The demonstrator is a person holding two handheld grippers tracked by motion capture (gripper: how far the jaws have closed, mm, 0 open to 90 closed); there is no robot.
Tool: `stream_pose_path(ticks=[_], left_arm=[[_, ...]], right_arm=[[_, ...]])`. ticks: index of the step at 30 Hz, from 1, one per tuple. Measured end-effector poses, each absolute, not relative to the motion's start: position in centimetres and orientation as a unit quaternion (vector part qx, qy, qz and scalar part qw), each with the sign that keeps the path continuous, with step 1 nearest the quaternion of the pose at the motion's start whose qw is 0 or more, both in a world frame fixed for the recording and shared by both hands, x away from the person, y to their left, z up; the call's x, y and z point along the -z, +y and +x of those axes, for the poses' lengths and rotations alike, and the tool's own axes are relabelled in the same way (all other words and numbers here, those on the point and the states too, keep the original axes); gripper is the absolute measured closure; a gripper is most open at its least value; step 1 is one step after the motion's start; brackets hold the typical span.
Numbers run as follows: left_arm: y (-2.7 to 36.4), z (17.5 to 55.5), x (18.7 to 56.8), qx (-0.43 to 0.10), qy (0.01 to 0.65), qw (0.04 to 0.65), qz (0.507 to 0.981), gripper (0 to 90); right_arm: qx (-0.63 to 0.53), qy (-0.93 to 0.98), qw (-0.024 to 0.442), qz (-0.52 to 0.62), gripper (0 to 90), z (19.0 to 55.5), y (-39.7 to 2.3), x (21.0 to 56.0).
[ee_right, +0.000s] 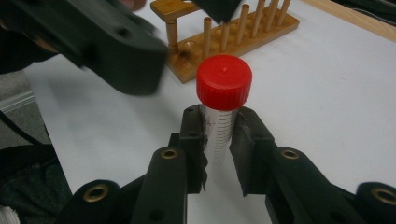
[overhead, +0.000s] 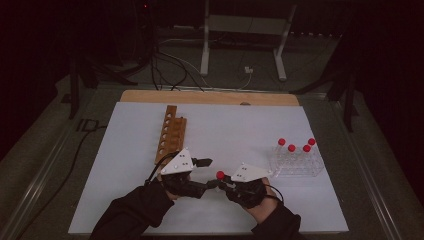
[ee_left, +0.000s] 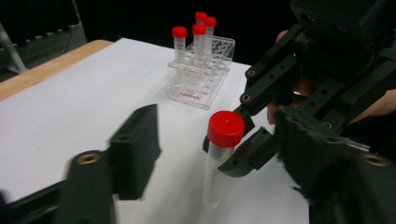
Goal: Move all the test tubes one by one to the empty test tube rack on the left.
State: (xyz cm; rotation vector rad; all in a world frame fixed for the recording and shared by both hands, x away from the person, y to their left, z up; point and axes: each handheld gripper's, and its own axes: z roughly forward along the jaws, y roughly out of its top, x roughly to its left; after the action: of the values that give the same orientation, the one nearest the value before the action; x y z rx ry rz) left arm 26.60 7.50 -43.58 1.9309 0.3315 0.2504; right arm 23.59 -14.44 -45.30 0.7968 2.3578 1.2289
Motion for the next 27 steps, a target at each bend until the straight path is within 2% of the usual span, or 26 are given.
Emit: stream_pose_path(ticks=[1, 2, 3, 4, 12, 20, 27], left_arm=[[7.4, 26.6, 43.6, -0.105, 0.140, 0.550, 0.817, 42.3], [7.2, 26.7, 43.6, -0.105, 0.139, 0.550, 0.817, 42.3], [7.1, 26.7, 43.7, -0.106, 0.138, 0.549, 0.818, 46.6], [7.0, 26.7, 43.7, -0.105, 0.138, 0.548, 0.818, 46.6], [6.4, 26.7, 43.7, -0.107, 0.127, 0.539, 0.826, 63.2], [5.9, 26.8, 43.8, -0.108, 0.122, 0.525, 0.835, 70.6], [5.7, 26.8, 43.6, -0.116, 0.114, 0.518, 0.840, 71.8]], right_arm=[[-0.435, 0.835, 0.182, 0.282, 74.3, 23.6, -14.4, 45.3], [-0.435, 0.835, 0.182, 0.282, 74.3, 23.6, -14.4, 45.3], [-0.435, 0.836, 0.181, 0.282, 74.4, 23.5, -14.4, 45.3], [-0.435, 0.836, 0.181, 0.282, 74.4, 23.5, -14.4, 45.3], [-0.438, 0.833, 0.181, 0.284, 74.3, 23.5, -14.4, 45.1], [-0.437, 0.834, 0.183, 0.284, 74.3, 23.5, -14.4, 45.1], [-0.439, 0.833, 0.180, 0.285, 74.3, 23.6, -14.5, 45.1]])
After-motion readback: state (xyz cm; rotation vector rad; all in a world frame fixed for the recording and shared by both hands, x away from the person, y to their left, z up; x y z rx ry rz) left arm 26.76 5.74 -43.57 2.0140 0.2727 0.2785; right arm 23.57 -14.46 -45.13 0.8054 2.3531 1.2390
